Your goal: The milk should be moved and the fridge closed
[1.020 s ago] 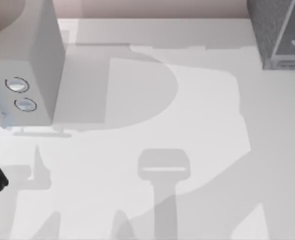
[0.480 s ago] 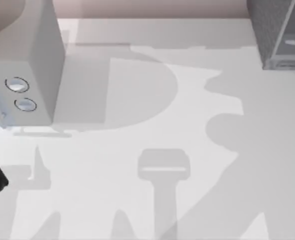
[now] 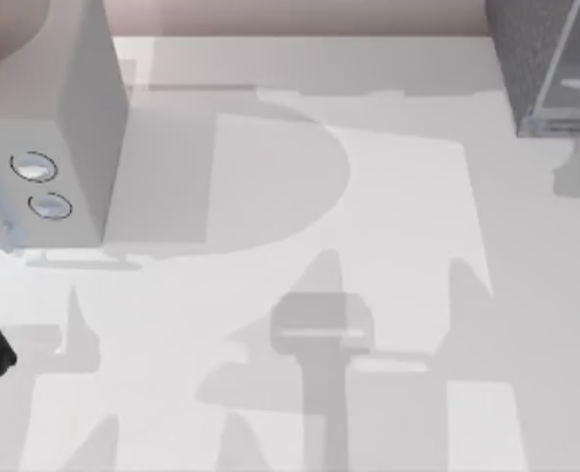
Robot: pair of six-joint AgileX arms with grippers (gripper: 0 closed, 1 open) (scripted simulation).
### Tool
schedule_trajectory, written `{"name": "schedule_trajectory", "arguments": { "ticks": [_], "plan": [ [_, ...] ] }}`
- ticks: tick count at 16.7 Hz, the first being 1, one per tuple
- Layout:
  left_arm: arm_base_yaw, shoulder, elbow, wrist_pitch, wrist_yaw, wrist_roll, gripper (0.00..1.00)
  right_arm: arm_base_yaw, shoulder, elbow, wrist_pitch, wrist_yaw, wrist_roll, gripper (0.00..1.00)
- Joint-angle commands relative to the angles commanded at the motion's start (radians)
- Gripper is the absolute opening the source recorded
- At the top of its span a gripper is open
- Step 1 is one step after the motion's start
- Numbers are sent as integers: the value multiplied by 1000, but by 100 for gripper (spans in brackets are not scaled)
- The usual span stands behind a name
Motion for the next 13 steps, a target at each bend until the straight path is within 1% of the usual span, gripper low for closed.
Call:
{"name": "schedule_trajectory", "arguments": {
  "ticks": [4, 7, 10, 13],
  "plan": [
    [0, 0, 0, 0, 0, 0, 100, 47, -465, -256, -169, 37, -15, 100],
    [0, 0, 0, 0, 0, 0, 100, 95, -754, -437, -276, 54, -31, 100],
    [0, 0, 0, 0, 0, 0, 100, 140, -966, -578, -351, 62, -45, 100],
    [0, 0, 0, 0, 0, 0, 100, 171, -1084, -666, -393, 66, -51, 100]
  ]
}}
